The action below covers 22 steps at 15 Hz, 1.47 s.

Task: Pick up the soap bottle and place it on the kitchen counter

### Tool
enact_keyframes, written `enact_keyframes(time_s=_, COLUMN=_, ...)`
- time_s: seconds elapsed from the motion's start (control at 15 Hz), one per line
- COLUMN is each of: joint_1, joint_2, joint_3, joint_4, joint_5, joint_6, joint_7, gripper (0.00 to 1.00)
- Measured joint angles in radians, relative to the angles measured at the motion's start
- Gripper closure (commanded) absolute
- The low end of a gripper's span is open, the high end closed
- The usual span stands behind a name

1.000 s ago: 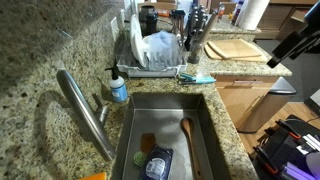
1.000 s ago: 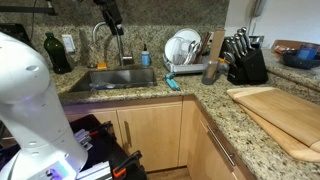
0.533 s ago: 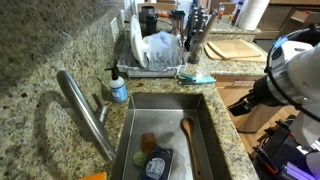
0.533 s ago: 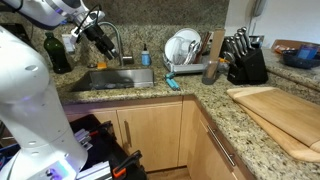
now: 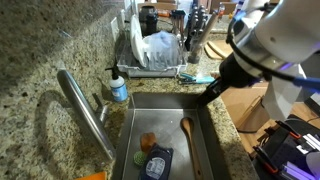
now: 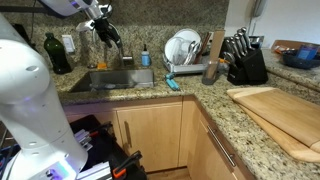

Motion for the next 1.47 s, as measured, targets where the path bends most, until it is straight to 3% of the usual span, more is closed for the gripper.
enact_keyframes(time_s=0.2, joint_1=0.079, joint_2=0.030, joint_3=-0.135, joint_4=0.038, joint_5=0.089, joint_6=-0.004, joint_7=-0.217, gripper=0.00)
enact_keyframes(time_s=0.4, joint_1=0.103, joint_2=0.030, joint_3=-0.156, joint_4=0.038, joint_5=0.100, joint_6=-0.005, joint_7=-0.245, gripper=0.00)
enact_keyframes(time_s=0.67, joint_1=0.097, joint_2=0.085, joint_3=-0.156, joint_4=0.038, joint_5=-0.068, joint_6=-0.098, joint_7=-0.202, gripper=0.00)
enact_keyframes(time_s=0.87, joint_1=0.073, joint_2=0.262, joint_3=-0.138, joint_4=0.091, joint_5=-0.284, joint_6=-0.085, joint_7=-0.126, gripper=0.00)
enact_keyframes(time_s=1.0, joint_1=0.117, joint_2=0.393, joint_3=-0.168, joint_4=0.177, joint_5=-0.374, joint_6=-0.083, joint_7=-0.102, gripper=0.00)
enact_keyframes(time_s=1.13, joint_1=0.182, joint_2=0.506, joint_3=-0.215, joint_4=0.290, joint_5=-0.323, joint_6=-0.075, joint_7=-0.153, gripper=0.00)
enact_keyframes(time_s=1.27, joint_1=0.228, joint_2=0.589, joint_3=-0.258, joint_4=0.421, joint_5=-0.191, joint_6=-0.067, joint_7=-0.255, gripper=0.00)
enact_keyframes(time_s=1.47, joint_1=0.257, joint_2=0.639, joint_3=-0.308, joint_4=0.558, joint_5=-0.108, joint_6=-0.072, joint_7=-0.297, gripper=0.00)
